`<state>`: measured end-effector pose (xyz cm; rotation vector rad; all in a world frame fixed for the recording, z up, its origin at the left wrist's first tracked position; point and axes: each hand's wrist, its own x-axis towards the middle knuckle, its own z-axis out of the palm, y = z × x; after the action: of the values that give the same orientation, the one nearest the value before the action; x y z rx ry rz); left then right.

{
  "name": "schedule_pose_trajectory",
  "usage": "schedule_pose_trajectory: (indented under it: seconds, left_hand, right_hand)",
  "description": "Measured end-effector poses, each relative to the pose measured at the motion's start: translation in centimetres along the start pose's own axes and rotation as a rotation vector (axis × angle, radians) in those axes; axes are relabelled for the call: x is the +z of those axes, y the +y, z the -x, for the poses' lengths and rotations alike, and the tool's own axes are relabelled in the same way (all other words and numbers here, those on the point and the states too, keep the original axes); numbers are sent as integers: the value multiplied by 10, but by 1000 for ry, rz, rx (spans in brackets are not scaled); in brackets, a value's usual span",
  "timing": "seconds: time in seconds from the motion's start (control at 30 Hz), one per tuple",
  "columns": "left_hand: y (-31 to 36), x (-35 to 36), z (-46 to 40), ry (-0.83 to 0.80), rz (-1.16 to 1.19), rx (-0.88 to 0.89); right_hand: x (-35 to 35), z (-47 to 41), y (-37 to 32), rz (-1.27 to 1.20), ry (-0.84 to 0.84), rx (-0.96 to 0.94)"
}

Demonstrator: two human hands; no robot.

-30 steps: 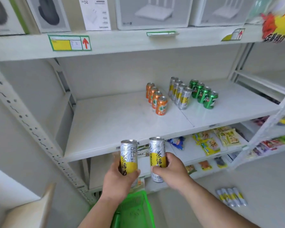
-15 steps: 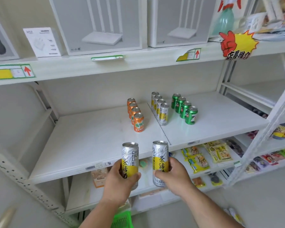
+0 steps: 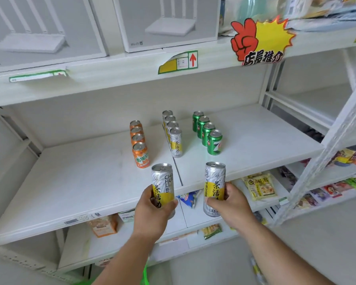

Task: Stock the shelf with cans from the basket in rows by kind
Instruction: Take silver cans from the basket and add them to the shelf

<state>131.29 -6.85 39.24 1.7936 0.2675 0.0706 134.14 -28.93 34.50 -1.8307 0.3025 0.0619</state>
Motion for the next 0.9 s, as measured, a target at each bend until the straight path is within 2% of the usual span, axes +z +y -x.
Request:
schedule_pose_trajectory:
  seconds: [0.47, 0.6, 0.9]
  left_hand:
    - [-17, 59, -105, -52, 57, 15]
    - [-19, 72, -125, -35, 39, -4]
    - [-22, 116, -158, 75, 22, -36]
  right_hand:
    - [-44, -88, -3, 18, 127, 29]
    - [-57, -118, 2, -2, 154, 51]
    - [-97, -199, 14, -8, 98, 39]
